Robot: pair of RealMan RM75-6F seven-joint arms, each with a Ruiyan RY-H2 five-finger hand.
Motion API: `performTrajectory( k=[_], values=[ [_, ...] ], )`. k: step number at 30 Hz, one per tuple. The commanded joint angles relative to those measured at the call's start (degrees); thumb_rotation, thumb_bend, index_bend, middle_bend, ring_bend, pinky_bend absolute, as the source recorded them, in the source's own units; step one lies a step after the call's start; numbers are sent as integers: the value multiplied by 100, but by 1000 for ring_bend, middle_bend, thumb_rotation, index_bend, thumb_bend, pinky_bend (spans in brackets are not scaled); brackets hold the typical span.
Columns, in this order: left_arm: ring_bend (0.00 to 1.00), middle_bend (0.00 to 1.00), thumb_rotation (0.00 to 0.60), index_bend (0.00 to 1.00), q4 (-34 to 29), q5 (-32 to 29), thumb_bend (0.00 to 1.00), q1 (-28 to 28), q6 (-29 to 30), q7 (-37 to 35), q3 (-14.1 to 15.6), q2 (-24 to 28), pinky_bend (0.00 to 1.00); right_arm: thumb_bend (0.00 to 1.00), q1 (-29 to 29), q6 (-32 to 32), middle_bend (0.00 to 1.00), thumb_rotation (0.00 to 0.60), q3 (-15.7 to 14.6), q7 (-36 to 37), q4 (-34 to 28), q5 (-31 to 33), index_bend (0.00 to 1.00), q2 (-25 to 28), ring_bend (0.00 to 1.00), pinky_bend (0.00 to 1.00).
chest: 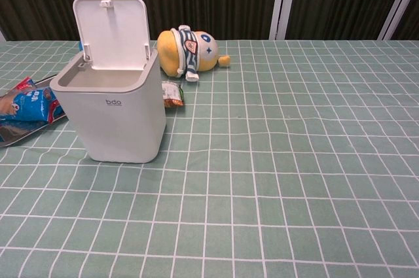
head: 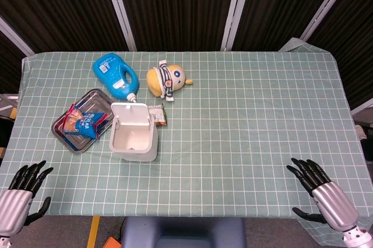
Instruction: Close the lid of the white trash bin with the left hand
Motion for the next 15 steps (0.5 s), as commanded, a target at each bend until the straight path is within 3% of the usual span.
performTrajectory(
  k=[1, 7, 9, 12, 13, 15],
  values=[
    [0, 0, 600, 114, 1, 4, 454, -8, -18, 23, 2, -13, 0, 250, -42, 88, 0, 600, 50, -8, 3, 62, 0, -14, 0, 0],
    [0, 0, 600, 103, -55, 32, 454, -91, -53, -147, -54, -117, 0, 250, -176, 419, 0, 600, 112, 91, 67, 78, 0, -4, 0, 0],
    [0, 0, 600, 95, -233, -29, 454, -227, -127, -96, -203, -77, 31, 250, -218, 520, 0, 600, 131, 132, 92, 82, 0, 0, 0, 0],
    [26, 18, 600, 90, -727, -308, 464, -523, -331, 155, -577, 65, 219, 250, -265, 621, 0, 600, 170, 159, 105, 119, 0, -11, 0, 0],
    [94, 83, 600, 86, -926, -451, 473, -612, -389, 290, -719, 98, 331, 250, -274, 638, 0, 600, 181, 160, 106, 127, 0, -18, 0, 0],
    [305, 311, 600, 79, -1420, -827, 490, -849, -601, 603, -1034, 162, 567, 250, -297, 669, 0, 600, 227, 81, 110, 168, 0, -48, 0, 0]
  ],
)
